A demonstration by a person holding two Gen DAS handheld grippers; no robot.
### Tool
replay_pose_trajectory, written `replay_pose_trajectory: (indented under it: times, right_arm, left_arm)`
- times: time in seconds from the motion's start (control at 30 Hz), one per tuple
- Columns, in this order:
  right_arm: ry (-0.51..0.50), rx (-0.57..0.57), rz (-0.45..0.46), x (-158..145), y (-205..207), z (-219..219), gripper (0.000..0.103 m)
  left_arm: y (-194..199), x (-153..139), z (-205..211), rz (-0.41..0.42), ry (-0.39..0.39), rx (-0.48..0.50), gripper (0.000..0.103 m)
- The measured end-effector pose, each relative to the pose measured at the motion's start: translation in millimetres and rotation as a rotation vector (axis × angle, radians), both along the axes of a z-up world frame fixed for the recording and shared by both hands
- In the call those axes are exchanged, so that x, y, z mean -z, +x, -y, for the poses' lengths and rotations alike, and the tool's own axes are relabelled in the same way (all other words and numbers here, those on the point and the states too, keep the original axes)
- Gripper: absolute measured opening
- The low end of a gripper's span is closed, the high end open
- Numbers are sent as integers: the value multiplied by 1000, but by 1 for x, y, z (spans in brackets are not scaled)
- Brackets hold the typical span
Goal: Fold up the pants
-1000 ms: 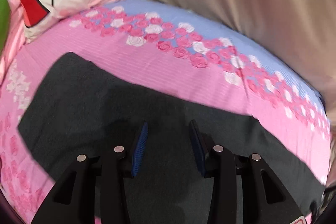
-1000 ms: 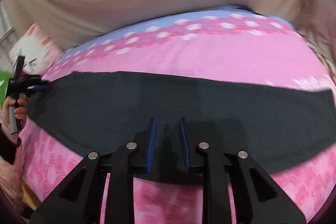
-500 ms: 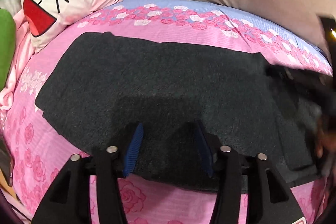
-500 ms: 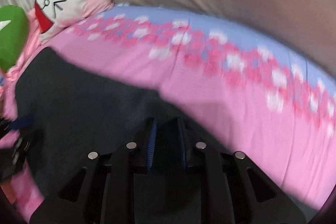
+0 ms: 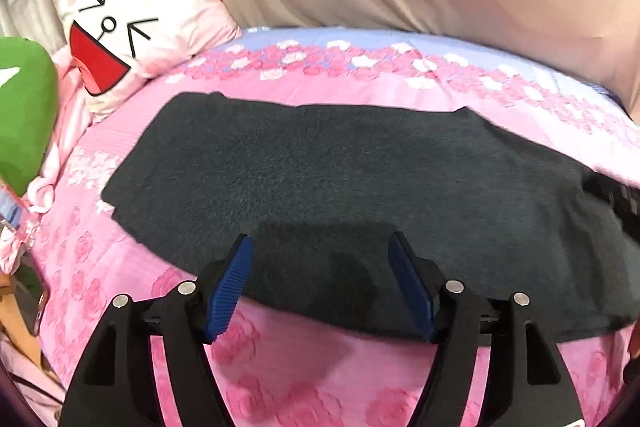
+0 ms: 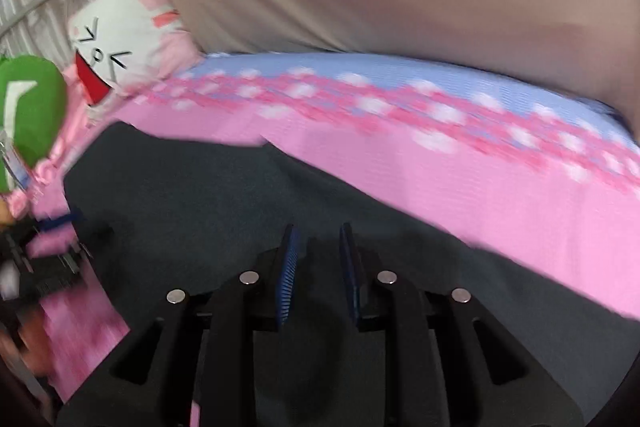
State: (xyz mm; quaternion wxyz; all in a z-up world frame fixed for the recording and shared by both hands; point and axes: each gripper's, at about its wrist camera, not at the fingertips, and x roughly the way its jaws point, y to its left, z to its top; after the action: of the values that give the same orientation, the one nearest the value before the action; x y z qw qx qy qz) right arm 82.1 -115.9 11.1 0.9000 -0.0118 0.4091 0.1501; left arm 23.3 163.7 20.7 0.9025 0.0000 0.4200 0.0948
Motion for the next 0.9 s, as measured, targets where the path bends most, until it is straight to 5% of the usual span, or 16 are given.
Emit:
replay_pose_trajectory:
  times: [0.07,0.13,0.47,0.53,0.77,0.83,0.9]
  right_arm:
    - [-33,109,-52,17,-20,51,21]
    - [81,195,-41,15,-49,110,20]
    - [74,778,47,-1,-169,359,29]
    - [65,802,41,-5,-169,392,46]
    - [-31,759,-3,11,-106,443,57]
    - [-31,709,-70,25,-88,445,14]
    - [-57,693,9,9,-92,439,8]
  left_arm:
    - [-7,-5,10,17,9,0,68]
    - [-14,-8,23,29,10,6,69]
    - [-40,-5,95,52,41,47,77]
    - [-43,-2,107,42,39,50,77]
    - [-52,1,135,13,70,44,78]
    - [-54,-2,137,14,80,28,78]
    - [-55,-6,136,18,91,13,78]
